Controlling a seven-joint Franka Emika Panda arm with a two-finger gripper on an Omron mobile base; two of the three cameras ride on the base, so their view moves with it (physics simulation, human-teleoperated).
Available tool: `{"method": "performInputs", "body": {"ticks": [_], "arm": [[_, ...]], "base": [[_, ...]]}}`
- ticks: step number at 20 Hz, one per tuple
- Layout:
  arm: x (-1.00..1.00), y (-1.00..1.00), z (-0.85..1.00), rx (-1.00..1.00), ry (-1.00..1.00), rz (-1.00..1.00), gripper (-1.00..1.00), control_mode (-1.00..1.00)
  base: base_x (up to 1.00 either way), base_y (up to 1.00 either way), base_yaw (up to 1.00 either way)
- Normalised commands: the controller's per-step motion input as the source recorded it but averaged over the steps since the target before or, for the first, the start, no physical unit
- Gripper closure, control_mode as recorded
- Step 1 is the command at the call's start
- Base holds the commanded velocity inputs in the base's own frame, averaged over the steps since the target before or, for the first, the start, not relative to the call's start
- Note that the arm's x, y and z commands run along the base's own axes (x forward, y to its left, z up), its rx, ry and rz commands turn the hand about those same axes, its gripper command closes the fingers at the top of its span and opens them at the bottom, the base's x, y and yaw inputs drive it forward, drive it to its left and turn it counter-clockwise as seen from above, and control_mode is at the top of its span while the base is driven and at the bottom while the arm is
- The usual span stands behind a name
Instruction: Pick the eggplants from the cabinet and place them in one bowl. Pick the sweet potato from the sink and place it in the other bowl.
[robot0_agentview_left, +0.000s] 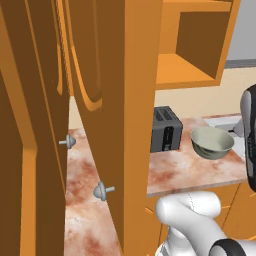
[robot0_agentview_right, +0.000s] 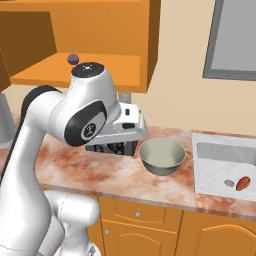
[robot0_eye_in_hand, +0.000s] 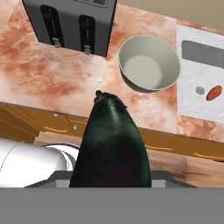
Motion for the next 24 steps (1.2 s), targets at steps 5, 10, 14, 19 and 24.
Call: {"method": "performInputs", "body": {"ticks": [5,10,14,19,24], "arm": [[0.0,-0.13,-0.19,0.02,-0.1,0.02,1.0,-1.0],[0.01,-0.12,-0.18,0.02,-0.1,0.03,1.0,-1.0],[0.11,-0.11,-0.17,0.03,-0.08,0.03,1.0,-1.0],[0.19,-0.06,-0.18,0.02,-0.06,0.03,1.0,-1.0],[0.31,-0.09,-0.12,0.03,-0.03,0.03,1.0,-1.0]], "base": [[0.0,0.0,0.0],[0.0,0.0,0.0],[0.0,0.0,0.0],[0.0,0.0,0.0],[0.0,0.0,0.0]]}}
